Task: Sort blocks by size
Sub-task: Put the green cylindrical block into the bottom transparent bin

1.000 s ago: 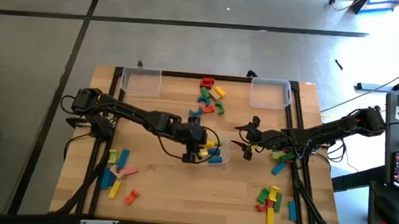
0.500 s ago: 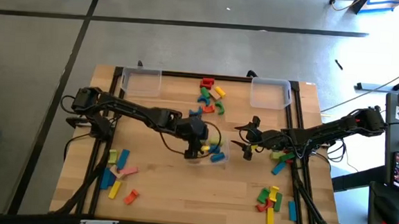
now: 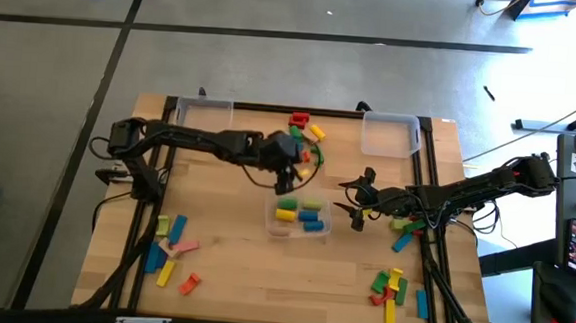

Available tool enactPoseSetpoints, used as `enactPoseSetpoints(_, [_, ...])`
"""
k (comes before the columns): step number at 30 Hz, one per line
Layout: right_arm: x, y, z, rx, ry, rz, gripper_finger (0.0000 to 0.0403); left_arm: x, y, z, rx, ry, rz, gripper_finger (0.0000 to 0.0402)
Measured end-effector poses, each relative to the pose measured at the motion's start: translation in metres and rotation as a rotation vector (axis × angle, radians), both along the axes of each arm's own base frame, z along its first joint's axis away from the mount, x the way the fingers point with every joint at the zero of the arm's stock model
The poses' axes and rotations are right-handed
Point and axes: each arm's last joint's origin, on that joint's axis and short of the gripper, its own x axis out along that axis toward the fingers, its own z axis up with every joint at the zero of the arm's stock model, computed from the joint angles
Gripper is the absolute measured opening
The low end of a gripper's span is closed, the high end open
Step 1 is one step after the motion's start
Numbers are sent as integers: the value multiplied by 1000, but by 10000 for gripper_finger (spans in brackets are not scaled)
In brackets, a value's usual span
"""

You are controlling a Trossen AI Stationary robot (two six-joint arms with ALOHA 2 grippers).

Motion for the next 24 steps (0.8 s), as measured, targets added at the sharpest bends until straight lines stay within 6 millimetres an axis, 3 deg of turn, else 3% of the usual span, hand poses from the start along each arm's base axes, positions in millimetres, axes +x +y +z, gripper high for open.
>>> enactPoseSetpoints(16, [0, -1, 0, -11, -4, -23, 273, -27, 98, -11, 59, 71, 184, 225])
enactPoseSetpoints(24, [0, -1, 1, -33, -4, -43, 273, -28, 133, -31, 93, 110, 214, 225])
